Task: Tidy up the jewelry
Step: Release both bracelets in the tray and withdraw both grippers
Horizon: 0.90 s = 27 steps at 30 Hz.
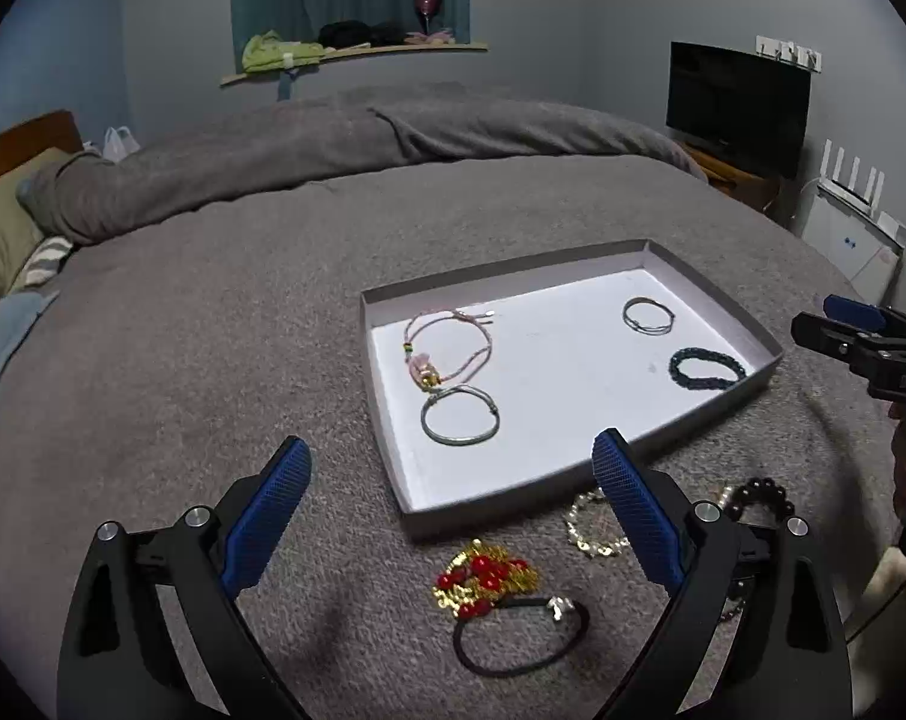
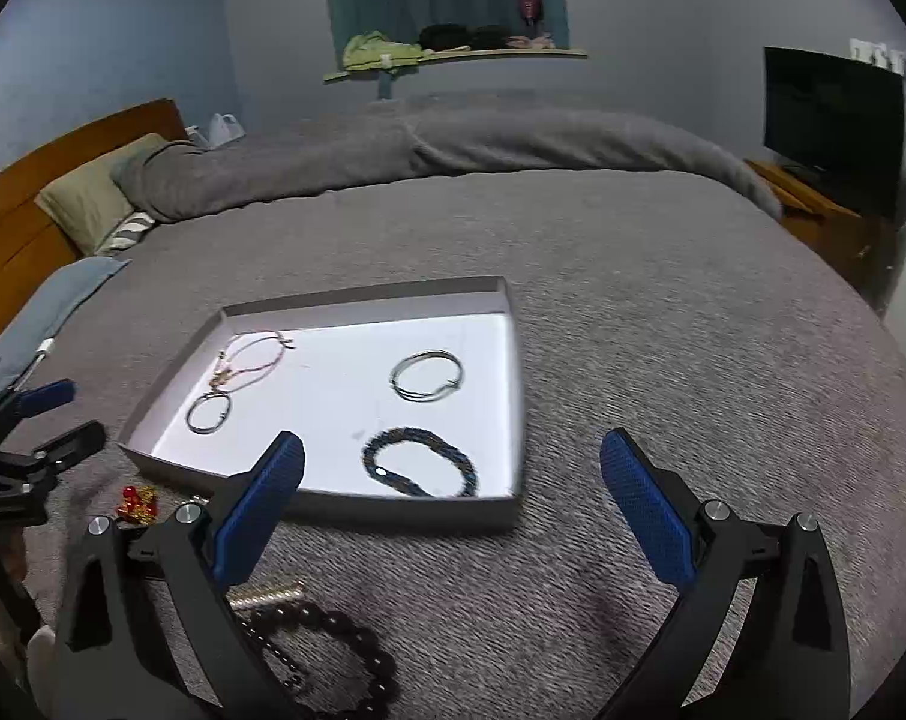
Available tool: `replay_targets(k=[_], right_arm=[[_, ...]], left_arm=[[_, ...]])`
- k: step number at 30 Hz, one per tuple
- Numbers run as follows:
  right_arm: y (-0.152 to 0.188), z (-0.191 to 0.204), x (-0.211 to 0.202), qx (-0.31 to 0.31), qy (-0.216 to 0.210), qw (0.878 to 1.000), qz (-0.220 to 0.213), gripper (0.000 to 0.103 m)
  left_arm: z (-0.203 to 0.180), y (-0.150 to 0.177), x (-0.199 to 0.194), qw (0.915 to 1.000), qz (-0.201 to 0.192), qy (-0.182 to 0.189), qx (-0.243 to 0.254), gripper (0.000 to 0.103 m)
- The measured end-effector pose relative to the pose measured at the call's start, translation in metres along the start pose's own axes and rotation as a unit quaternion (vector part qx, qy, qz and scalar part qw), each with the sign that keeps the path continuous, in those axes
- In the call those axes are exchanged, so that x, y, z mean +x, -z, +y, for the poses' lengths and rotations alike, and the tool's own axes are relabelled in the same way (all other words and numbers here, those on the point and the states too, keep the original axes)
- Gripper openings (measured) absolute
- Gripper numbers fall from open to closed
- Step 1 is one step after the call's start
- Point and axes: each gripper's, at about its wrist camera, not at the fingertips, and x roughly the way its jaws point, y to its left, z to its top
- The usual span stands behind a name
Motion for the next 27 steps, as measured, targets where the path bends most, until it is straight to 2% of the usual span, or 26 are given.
replay_targets(k=[5,10,16,22,27], right_arm=[[0.009,-0.002,-0.014,-0.001,0.028,0.999,-0.019,0.098],[0.016,-0.008,-0.031,0.008,0.022,0.999,-0.040,0.098],[0.023,-0.008,-0.041,-0.001,0.030,0.998,-0.047,0.098],[0.034,0.003,-0.043,-0.032,0.038,0.998,-0.035,0.098],[0.046,0.012,-0.045,-0.056,0.050,0.996,-0.043,0.098]], left_arm=[[-0.003,0.005,-0.008,1.0000,-0.002,0.003,0.001,0.094],[-0.002,0.009,-0.014,1.0000,-0.004,0.002,-0.002,0.094],[0.000,0.017,-0.022,1.0000,-0.005,0.002,-0.008,0.094],[0.000,0.029,-0.027,1.0000,-0.001,0.002,-0.009,0.094],[0.003,0.039,-0.031,0.9999,-0.002,-0.001,-0.011,0.095]])
